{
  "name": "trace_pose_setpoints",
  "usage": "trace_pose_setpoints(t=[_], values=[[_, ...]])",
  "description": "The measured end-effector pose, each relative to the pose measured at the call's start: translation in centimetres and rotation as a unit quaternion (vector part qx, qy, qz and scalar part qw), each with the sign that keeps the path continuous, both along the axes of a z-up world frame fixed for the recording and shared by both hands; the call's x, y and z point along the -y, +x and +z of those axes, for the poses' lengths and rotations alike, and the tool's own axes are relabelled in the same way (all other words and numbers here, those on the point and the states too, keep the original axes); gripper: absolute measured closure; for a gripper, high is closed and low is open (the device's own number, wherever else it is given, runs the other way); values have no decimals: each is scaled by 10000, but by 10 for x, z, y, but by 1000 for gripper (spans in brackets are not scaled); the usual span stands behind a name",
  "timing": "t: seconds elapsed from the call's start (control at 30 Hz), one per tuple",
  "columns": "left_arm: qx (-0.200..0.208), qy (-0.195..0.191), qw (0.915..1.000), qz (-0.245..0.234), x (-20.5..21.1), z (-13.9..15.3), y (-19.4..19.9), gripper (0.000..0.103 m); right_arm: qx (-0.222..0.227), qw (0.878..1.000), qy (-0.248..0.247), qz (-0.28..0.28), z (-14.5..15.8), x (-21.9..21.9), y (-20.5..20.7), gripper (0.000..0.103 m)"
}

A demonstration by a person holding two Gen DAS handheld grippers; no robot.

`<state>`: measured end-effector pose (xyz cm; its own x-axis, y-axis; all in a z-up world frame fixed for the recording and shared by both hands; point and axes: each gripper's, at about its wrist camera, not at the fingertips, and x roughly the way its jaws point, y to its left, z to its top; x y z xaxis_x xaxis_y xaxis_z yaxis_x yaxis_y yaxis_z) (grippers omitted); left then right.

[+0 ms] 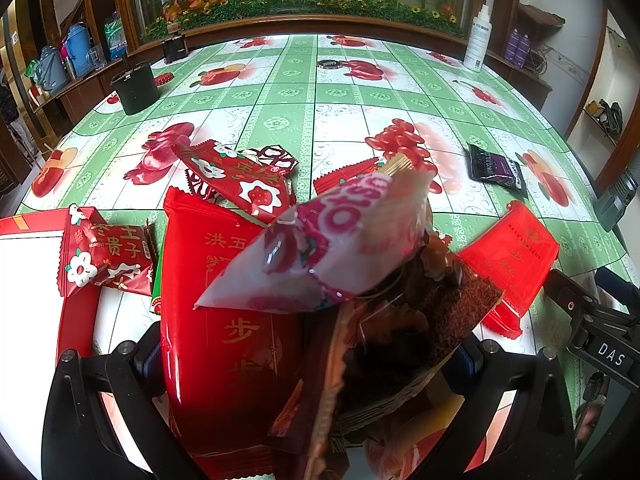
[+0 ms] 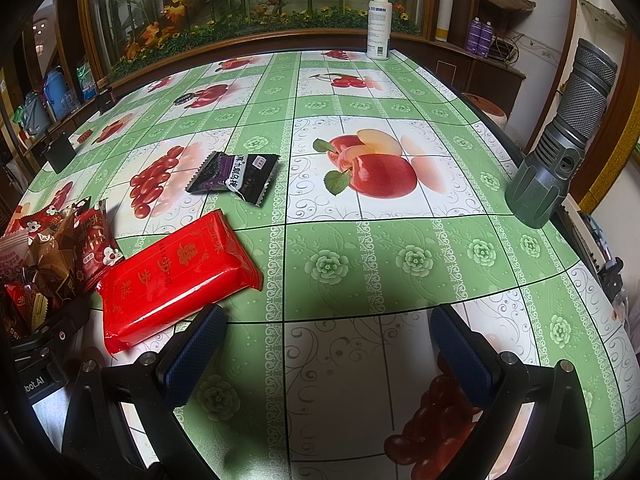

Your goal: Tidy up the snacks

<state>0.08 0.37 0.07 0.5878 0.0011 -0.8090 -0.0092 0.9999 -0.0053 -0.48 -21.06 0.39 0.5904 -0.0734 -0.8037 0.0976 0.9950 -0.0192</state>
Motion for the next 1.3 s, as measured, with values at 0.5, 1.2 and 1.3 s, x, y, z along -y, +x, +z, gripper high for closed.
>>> trace_pose_setpoints(t=[0.5,1.2,1.3], values=[[0,-5,10000,-1,0,0,0,0,-1,10000,0,-15,-1,0,1,0],[1466,404,9884,37,-11,92,-95,0,970,9949,50,282,27,-12,-30,1],[1605,440,9860,97,-22,103,-109,0,1212,9920,131,333,35,-15,-39,1]])
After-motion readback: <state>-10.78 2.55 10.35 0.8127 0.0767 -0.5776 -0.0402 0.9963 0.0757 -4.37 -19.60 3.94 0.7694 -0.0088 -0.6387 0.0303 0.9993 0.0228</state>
